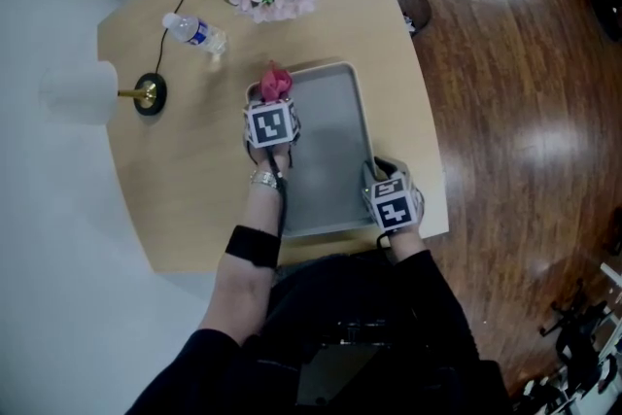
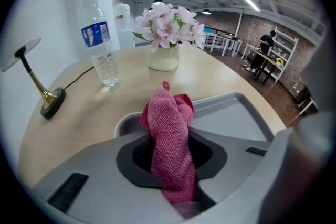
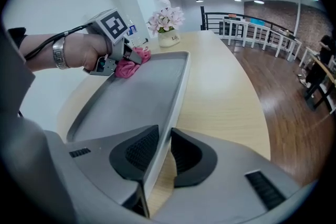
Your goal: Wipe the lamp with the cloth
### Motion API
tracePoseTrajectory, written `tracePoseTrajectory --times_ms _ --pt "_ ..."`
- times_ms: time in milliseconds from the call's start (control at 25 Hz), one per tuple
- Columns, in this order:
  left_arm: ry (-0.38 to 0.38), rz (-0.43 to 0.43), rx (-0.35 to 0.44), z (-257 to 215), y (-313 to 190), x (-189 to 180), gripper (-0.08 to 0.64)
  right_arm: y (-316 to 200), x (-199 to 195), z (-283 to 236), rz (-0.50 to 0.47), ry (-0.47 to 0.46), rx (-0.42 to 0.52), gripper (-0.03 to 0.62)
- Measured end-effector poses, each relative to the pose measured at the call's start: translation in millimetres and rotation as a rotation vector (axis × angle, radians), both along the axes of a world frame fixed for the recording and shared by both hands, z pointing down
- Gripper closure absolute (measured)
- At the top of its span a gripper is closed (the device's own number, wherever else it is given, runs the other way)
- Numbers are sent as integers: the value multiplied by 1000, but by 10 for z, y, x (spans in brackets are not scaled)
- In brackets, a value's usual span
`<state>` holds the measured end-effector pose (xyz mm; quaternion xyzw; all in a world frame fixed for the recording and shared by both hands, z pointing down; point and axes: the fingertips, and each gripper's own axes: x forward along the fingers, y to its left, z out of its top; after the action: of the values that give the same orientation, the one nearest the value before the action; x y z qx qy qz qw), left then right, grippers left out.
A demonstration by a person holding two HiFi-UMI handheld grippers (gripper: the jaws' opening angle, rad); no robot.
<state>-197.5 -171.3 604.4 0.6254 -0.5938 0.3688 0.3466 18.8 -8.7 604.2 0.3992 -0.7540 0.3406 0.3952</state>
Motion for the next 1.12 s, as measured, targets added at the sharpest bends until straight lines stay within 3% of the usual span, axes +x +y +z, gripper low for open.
tracePoseTrajectory --times_ms 320,640,880,1000,1120 --pt "23 -16 -10 -10 -62 251 451 10 11 4 -23 -21 9 500" --pt "147 45 -32 12 -160 966 445 9 -27 1 -54 -40 15 497" --pt "198 108 -39 10 -173 1541 445 9 -5 -1 -48 -39 19 497" --pt "159 125 -33 8 -200 1533 445 7 -24 -8 -53 -47 21 496" --pt "246 172 14 -131 -284 1525 416 8 -13 -7 -44 -43 17 495"
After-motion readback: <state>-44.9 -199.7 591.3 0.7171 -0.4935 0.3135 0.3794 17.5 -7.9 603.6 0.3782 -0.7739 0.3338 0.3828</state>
